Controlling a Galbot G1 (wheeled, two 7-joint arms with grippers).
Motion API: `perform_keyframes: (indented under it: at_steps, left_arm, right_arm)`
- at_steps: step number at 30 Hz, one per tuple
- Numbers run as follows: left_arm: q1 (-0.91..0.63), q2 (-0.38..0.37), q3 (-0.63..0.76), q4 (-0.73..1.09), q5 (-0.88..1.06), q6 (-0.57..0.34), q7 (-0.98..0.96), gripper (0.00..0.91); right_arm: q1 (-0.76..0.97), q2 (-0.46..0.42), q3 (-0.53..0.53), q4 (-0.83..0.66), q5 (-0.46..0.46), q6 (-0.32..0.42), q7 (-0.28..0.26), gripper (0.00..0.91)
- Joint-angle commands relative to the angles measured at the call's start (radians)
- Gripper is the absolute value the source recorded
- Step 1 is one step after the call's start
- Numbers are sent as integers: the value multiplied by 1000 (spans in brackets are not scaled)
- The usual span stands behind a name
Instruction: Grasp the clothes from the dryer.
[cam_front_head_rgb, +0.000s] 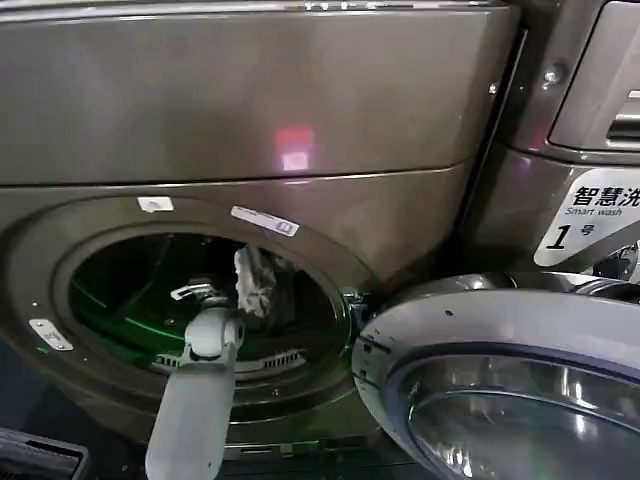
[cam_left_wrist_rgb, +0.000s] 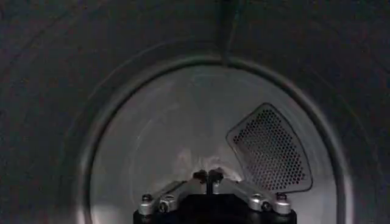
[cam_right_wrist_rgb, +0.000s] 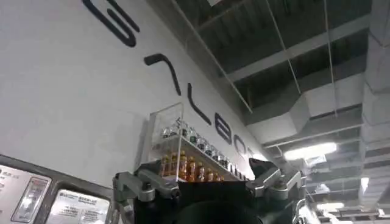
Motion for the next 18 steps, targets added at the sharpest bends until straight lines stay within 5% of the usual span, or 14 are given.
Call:
perform_keyframes:
  at_steps: [1, 18]
  left_arm:
    - [34, 8, -1, -36, 7, 34, 8, 0]
    - [63, 18, 9, -77, 13, 68, 35, 0]
  right_arm:
    - [-5, 2, 2, 3, 6, -3, -7, 907]
    - [-11, -5, 31, 2, 0, -17, -11, 907]
